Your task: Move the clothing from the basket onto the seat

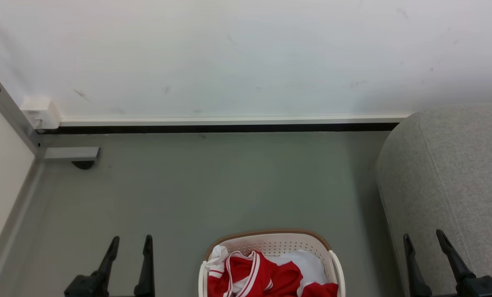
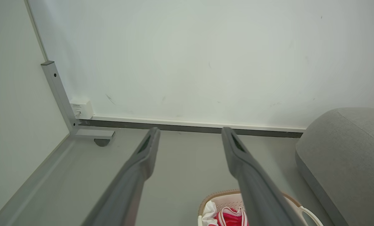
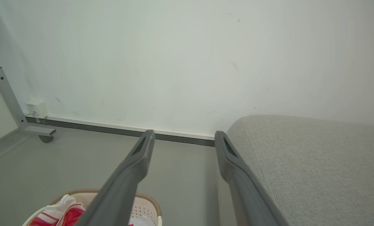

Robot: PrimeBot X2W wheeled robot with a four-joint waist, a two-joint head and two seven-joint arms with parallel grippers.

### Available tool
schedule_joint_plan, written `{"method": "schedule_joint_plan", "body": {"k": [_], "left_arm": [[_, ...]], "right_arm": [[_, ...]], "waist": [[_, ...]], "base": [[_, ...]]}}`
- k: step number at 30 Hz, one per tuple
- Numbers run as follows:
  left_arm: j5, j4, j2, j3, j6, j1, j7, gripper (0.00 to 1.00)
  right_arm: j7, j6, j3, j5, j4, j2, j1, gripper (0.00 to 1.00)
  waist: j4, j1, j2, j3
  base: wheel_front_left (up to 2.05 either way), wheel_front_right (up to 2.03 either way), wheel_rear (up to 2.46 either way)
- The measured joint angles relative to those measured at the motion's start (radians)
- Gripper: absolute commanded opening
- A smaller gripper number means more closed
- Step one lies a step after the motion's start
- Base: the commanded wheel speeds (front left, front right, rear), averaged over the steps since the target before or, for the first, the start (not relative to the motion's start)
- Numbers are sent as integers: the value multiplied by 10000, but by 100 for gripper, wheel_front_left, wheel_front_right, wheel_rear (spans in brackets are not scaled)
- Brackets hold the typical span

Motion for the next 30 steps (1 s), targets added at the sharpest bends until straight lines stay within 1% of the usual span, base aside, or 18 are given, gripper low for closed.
{"method": "schedule_joint_plan", "body": {"k": [6, 10, 14, 19, 23, 26, 29, 30], "left_arm": [[211, 82, 8, -244, -176, -384, 0, 100], [499, 368, 8, -738, -382, -897, -2, 100], [1012, 1068, 10, -1411, -491, -1642, -2, 100], [1741, 2554, 63, -2242, -527, -3022, 0, 100], [2443, 4132, 182, -2773, -414, -4225, 46, 100], [2884, 5258, 259, -3051, -293, -5005, 445, 100], [3127, 6217, 360, -3137, -38, -5693, 1133, 100], [3252, 6506, 407, -3154, 109, -5838, 1407, 100]], "right_arm": [[-2, 0, 35, 19, -107, -8, -268, 100], [-2, 0, 125, 123, -205, -8, -552, 100], [-4, 0, 268, 278, -420, -13, -930, 100], [-4, 0, 500, 481, -683, -19, -1490, 100], [-4, 0, 771, 677, -940, -19, -1995, 100], [-4, 0, 997, 965, -1152, -25, -2336, 100], [-4, 0, 1170, 1239, -1392, -25, -2644, 100], [-4, 0, 1225, 1335, -1455, -25, -2701, 100]], "waist": [[-187, 0, 0, 404], [-350, 0, 0, 858], [-553, 0, 0, 1435], [-880, 1, 0, 2278], [-1192, 2, 0, 3029], [-1478, 2, 0, 3584], [-1814, 3, 0, 4119], [-1930, 3, 0, 4283]], "base": [[0, 0, 0], [0, 0, 0], [0, 0, 0], [0, 0, 0], [0, 0, 0], [0, 0, 0], [0, 0, 0], [0, 0, 0]]}}
